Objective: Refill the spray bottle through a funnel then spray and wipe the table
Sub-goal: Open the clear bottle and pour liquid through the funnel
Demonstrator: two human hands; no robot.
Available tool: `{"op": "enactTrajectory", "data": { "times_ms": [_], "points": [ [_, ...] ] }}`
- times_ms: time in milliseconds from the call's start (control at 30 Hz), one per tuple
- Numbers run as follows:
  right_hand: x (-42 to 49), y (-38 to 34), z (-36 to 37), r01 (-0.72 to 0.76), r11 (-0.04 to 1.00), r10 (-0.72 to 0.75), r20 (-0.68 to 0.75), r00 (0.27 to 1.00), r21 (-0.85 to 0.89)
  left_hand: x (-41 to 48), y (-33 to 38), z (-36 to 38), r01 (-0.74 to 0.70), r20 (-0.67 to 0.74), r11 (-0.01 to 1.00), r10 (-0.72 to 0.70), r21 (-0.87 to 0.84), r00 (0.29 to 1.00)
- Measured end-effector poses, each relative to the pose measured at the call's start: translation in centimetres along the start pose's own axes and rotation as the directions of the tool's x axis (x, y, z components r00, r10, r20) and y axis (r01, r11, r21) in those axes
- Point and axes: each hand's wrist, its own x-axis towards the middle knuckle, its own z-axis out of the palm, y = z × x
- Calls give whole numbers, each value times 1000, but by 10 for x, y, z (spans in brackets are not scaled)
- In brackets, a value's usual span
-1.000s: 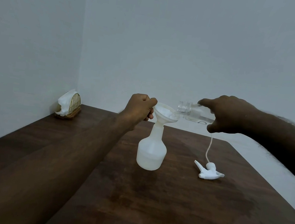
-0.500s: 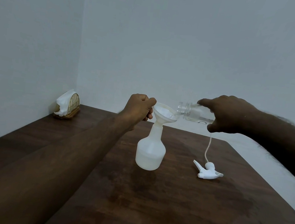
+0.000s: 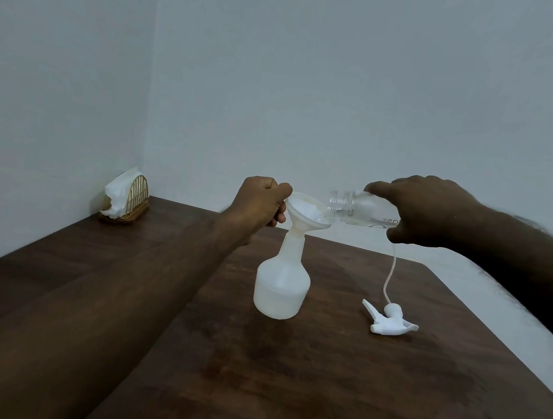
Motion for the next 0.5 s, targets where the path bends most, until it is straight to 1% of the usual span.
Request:
{"op": "enactTrajectory", "data": {
  "times_ms": [233,500],
  "points": [
    [2,-1,-3,15,1000,-15,-39,999,-2,-1,-1,-1,-4,9,1000,4,-3,1000],
    [6,-2,-5,24,1000,-24,-43,999,4,-1,-2,-2,-1,4,1000,1,2,1000]
  ]
}}
